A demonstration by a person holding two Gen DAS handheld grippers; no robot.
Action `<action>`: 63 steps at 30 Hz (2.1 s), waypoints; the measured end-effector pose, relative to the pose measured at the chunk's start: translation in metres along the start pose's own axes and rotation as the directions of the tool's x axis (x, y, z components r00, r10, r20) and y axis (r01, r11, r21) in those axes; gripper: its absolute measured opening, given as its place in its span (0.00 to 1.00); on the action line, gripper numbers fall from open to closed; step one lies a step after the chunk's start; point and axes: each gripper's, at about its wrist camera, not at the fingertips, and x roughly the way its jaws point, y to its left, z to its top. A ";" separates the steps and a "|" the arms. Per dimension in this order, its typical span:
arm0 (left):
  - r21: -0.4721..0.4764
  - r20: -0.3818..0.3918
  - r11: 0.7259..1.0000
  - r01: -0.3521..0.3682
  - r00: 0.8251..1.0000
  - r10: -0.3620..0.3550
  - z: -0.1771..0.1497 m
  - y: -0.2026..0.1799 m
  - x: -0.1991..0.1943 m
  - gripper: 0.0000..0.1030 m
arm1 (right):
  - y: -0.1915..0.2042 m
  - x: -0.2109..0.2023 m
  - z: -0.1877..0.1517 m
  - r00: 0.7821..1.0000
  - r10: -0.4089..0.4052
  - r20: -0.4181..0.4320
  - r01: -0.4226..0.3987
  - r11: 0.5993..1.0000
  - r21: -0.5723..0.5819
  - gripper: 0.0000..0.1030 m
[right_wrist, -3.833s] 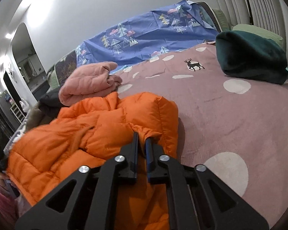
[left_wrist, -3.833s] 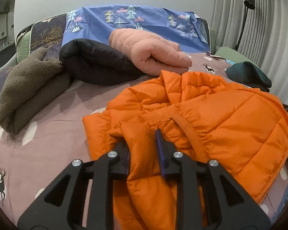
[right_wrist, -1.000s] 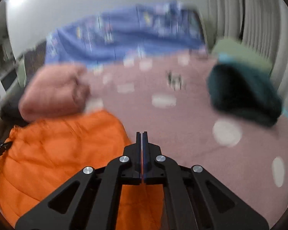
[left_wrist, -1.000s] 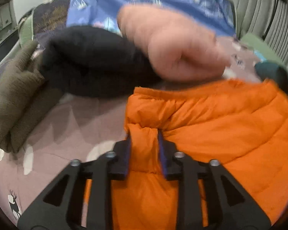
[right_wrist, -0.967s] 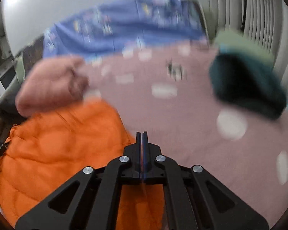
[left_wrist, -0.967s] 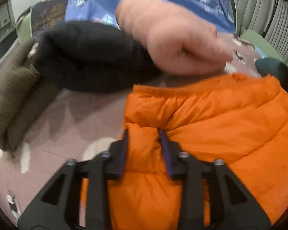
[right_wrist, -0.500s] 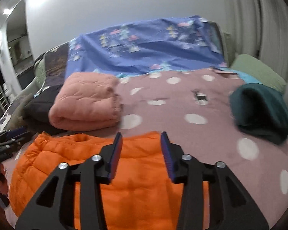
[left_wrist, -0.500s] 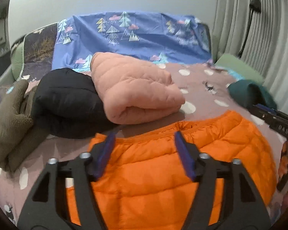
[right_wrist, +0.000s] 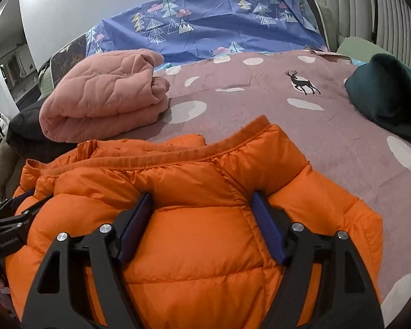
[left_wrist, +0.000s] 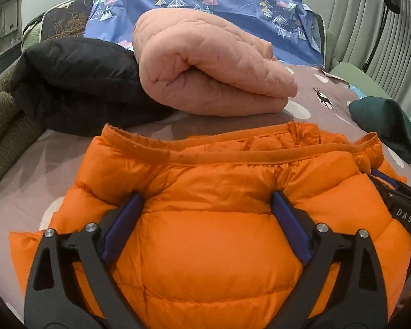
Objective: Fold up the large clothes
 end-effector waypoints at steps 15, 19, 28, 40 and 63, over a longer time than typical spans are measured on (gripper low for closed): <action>0.011 -0.029 1.000 -0.020 0.999 0.020 -0.002 -0.004 0.011 0.94 | 0.004 0.016 -0.003 0.999 -0.036 -0.026 0.035 0.999 -0.034 0.75; 0.023 -0.041 0.999 -0.038 0.998 0.039 -0.003 -0.007 0.014 0.94 | 0.005 0.019 -0.003 0.998 -0.044 -0.035 0.042 0.998 -0.044 0.76; 0.029 -0.050 0.999 -0.045 0.998 0.046 -0.004 -0.008 0.016 0.95 | 0.007 0.021 -0.004 0.998 -0.052 -0.045 0.049 0.997 -0.058 0.77; 0.044 -0.055 0.997 -0.070 0.996 0.072 -0.003 -0.012 0.019 0.96 | 0.008 0.024 -0.003 0.996 -0.055 -0.063 0.051 0.996 -0.069 0.79; 0.056 -0.006 0.987 -0.154 0.988 0.154 -0.009 -0.016 0.004 0.98 | 0.014 0.015 -0.006 0.995 -0.094 -0.018 0.092 0.992 -0.088 0.79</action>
